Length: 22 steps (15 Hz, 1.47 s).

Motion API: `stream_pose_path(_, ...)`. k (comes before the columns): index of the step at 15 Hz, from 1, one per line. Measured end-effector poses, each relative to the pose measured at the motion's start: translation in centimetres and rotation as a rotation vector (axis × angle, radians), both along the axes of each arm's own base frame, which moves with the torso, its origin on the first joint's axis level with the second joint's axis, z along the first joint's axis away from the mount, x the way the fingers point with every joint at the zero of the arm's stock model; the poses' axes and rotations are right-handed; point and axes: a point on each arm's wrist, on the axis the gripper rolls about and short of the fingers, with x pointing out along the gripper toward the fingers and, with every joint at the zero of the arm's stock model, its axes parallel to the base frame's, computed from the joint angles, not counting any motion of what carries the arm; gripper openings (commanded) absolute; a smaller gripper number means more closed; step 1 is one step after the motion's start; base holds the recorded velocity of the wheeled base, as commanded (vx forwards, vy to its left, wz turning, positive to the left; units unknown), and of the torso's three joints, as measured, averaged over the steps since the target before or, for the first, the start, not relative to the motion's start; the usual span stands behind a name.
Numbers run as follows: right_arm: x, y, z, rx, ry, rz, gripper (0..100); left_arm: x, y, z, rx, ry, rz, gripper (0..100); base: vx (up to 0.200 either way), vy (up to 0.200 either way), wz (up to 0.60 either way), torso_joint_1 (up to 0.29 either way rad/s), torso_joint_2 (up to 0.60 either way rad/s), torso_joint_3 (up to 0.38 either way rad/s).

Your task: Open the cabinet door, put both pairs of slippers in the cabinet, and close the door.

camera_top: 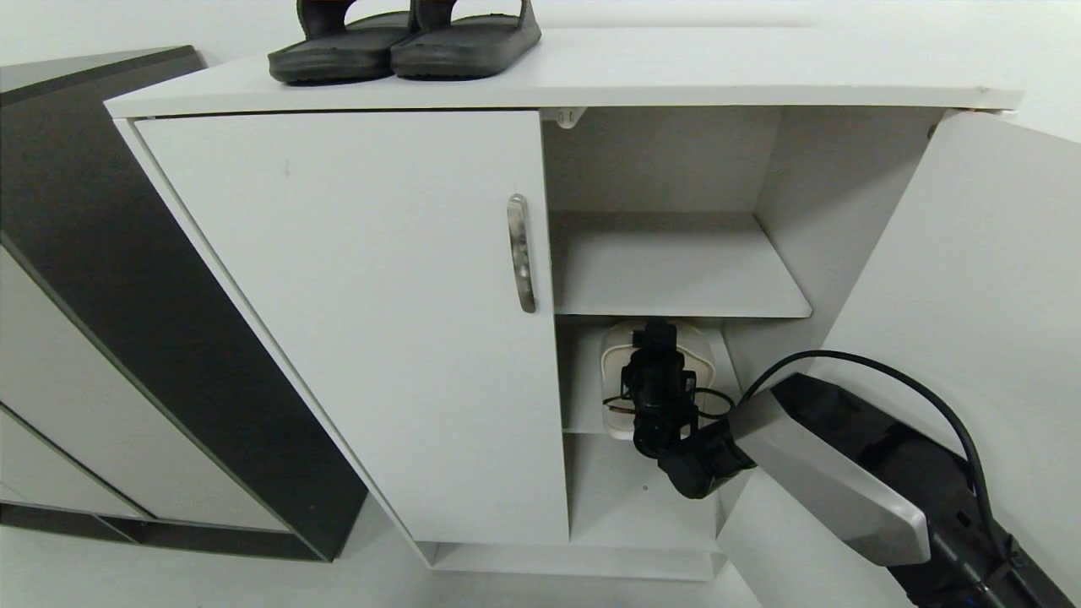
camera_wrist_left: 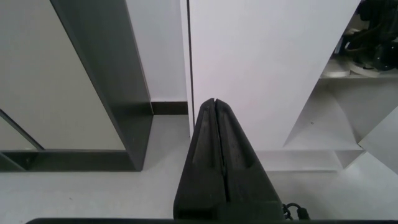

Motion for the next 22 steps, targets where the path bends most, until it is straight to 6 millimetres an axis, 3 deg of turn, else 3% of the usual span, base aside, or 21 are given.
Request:
stream_pose_path(5, -0.5, -0.2, -0.5, -0.01, 0.018, 0.0, 100, 0.0, 0.0, 0.0, -0.006, 0.0, 0.0, 0, 0.0, 0.0, 0.0, 0.0, 0.0, 0.0)
stream_pose_path(9, -2.6, -0.2, 0.3, -0.017, 0.027, 0.021, 100, 0.0, 0.0, 0.0, -0.006, 0.0, 0.0, 0, 0.0, 0.0, 0.0, 0.0, 0.0, 0.0)
stream_pose_path(14, -8.1, -0.5, 1.3, -0.038, 0.05, 0.084, 100, 0.0, 0.0, 0.0, -0.007, 0.0, -0.003, 0, 0.0, 0.0, 0.0, 0.0, 0.0, 0.0)
stream_pose_path(19, -14.5, -2.4, 3.0, -0.074, 0.094, 0.148, 100, 0.0, 0.0, 0.0, -0.007, 0.0, 0.0, 0, 0.0, 0.0, 0.0, 0.0, 0.0, 0.0)
stream_pose_path(22, -16.5, -3.3, 3.6, -0.061, 0.073, 0.169, 100, 0.0, 0.0, 0.0, -0.004, 0.0, -0.001, 0, 0.0, 0.0, 0.0, 0.0, 0.0, 0.0)
